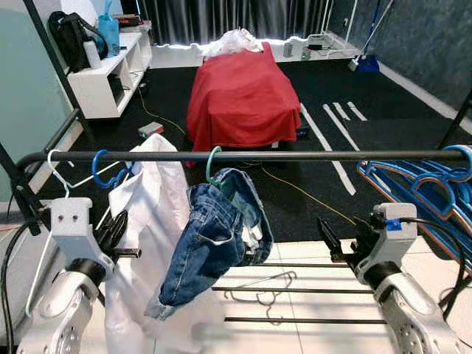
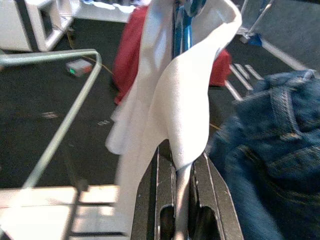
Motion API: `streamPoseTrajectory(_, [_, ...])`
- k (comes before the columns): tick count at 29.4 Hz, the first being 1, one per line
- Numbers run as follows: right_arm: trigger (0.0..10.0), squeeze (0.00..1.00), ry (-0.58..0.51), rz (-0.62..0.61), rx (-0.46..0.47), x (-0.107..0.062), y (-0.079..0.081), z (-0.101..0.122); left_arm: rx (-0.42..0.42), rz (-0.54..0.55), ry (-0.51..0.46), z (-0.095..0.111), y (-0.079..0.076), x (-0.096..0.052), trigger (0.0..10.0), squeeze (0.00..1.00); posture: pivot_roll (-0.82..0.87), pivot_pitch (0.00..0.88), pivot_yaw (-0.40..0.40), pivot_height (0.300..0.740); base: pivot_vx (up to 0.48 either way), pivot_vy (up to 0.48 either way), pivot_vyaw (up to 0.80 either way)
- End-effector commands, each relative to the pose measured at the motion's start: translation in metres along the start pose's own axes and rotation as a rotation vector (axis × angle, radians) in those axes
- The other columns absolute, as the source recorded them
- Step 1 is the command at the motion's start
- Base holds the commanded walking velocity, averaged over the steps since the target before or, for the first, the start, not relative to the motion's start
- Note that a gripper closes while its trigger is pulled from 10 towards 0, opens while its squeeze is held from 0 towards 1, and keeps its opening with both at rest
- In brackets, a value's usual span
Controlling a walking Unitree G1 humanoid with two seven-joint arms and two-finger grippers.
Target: Hang hanger
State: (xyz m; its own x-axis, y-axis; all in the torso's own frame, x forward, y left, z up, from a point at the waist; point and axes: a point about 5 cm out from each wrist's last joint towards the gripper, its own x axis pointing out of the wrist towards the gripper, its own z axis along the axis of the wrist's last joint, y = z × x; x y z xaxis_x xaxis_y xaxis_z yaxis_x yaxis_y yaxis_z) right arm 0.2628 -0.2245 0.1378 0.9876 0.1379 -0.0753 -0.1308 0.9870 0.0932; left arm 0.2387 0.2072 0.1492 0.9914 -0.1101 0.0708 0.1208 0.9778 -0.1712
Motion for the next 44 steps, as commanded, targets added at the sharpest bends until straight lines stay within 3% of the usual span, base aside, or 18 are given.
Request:
streamPoseTrajectory(1, [10.0, 0.0, 0.024, 0.012, 0.021, 0.002, 0.0, -0.004, -0.011, -0.08, -0.015, 0.005, -0.013, -0.004, 10.0, 0.0, -0.09, 0.041, -0.038, 0.736, 0.0, 0.0, 0.0])
streamPoseTrajectory(5, [10.0, 0.0, 0.026, 0.022, 0.021, 0.005, 0.001, -0.004, 0.019, -0.103, 0.001, 0.003, -0.014, -0.008, 10.0, 0.0, -0.09, 0.037, -0.041, 0.736, -0.243, 0.0, 0.0])
streamPoseTrajectory(7, [10.0, 0.0, 0.024, 0.025, 0.021, 0.006, 0.002, -0.004, 0.049, -0.101, -0.016, 0.009, -0.006, -0.006, 10.0, 0.0, -0.09, 0.032, -0.038, 0.736, -0.366, 0.0, 0.0])
streamPoseTrajectory(21, [10.0, 0.0, 0.02, 0.026, 0.022, 0.007, 0.002, -0.003, 0.123, -0.098, -0.032, 0.026, 0.008, -0.005, 10.0, 0.0, -0.09, 0.031, -0.03, 0.736, -0.365, 0.0, 0.0])
streamPoseTrajectory(24, [10.0, 0.0, 0.018, 0.027, 0.023, 0.007, 0.002, -0.003, 0.194, -0.162, 0.036, 0.026, 0.015, -0.009, 10.0, 0.0, -0.09, 0.039, -0.027, 0.736, -0.382, 0.0, 0.0])
streamPoseTrajectory(32, [10.0, 0.0, 0.014, 0.023, 0.025, 0.004, 0.003, -0.003, 0.262, -0.191, 0.084, 0.032, 0.033, -0.011, 10.0, 0.0, -0.1, 0.045, -0.013, 0.736, -0.387, 0.0, 0.0])
streamPoseTrajectory(44, [10.0, 0.0, 0.014, 0.022, 0.027, 0.002, 0.005, -0.003, 0.285, -0.245, 0.122, 0.034, 0.036, -0.007, 10.0, 0.0, -0.1, 0.05, 0.001, 0.736, -0.387, 0.0, 0.0])
